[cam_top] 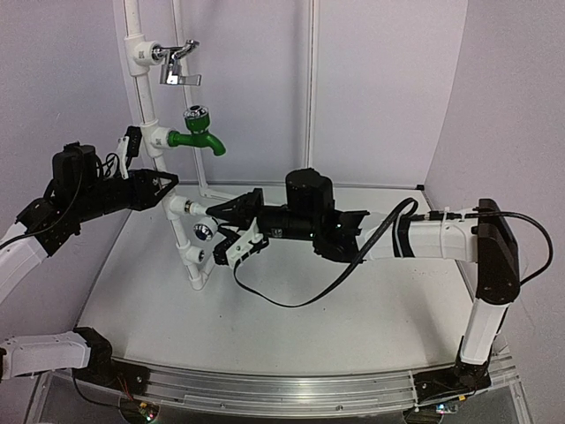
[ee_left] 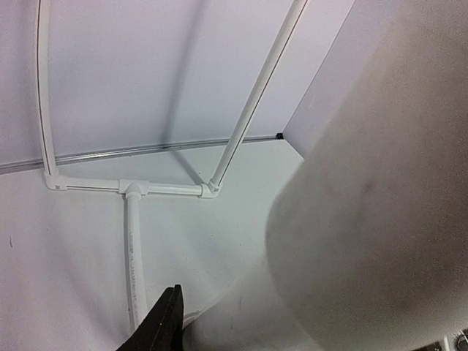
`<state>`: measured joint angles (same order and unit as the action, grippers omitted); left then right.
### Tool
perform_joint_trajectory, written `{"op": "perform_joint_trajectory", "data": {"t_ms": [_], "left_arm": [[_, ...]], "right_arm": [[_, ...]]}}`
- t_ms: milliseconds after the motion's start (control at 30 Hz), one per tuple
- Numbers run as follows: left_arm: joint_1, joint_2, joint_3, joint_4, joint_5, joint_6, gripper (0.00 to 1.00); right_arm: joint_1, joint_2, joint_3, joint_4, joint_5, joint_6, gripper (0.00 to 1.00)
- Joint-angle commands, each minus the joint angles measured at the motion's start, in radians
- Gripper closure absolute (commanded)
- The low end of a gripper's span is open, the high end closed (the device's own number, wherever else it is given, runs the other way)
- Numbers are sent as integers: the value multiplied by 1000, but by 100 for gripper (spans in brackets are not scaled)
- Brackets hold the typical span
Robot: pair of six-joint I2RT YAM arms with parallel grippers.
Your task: Install the water faucets
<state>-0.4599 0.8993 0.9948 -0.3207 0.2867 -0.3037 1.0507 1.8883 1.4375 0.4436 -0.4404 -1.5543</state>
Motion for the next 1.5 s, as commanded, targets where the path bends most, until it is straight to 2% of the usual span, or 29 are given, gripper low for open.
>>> {"op": "perform_joint_trajectory", "data": {"t_ms": [0,233,667,1467], "left_arm": [[-13,-26,-4,54,170,-274,100],[-13,-23,-20,57,197,-285,100],[-13,-30,-18,57,234,-276,100],[-13,-24,-32,63,254,-298,100]], "right_arm": [[10,35,49,-12,-4,24,100],[-8,52,90,-18,-55,62,100],[-61,62,125,-9,-156,252,100],[-69,139,142,89,-124,353,100]]}}
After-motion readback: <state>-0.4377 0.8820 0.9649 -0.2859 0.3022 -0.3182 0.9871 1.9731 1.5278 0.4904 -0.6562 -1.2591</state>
